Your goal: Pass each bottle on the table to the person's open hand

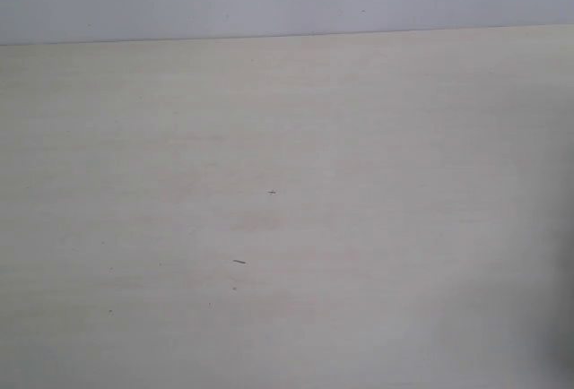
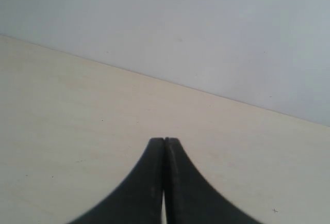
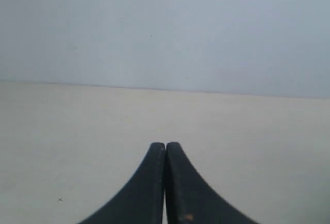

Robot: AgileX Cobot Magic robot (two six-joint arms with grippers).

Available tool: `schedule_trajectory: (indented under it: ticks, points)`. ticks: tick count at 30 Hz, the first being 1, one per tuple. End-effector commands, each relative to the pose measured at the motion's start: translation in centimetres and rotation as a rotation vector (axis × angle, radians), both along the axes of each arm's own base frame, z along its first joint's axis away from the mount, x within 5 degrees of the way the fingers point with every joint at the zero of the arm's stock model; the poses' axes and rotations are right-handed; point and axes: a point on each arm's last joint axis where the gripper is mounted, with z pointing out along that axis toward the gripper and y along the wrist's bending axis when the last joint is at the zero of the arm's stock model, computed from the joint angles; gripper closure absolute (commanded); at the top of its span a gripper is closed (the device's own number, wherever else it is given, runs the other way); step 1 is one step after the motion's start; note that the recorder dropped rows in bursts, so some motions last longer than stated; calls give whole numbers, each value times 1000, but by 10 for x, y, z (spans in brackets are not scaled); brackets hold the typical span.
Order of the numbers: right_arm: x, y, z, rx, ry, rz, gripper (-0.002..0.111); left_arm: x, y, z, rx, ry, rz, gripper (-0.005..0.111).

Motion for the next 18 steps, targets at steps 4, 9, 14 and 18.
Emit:
schedule_trajectory:
  ticks: [4,9,14,18]
  points:
    - [-13,-13,1,-74,-71,-54,108,0,0,1,6,-9,-3,107]
    - [-13,-16,1,-56,-69,-95,108,0,0,1,6,-9,-3,107]
    - [-20,-20,-2,-26,-142,-129,108,0,0,1,6,-9,-3,107]
    - [-23,-22,-19,-53,-209,-132,108,0,0,1,6,-9,-3,107]
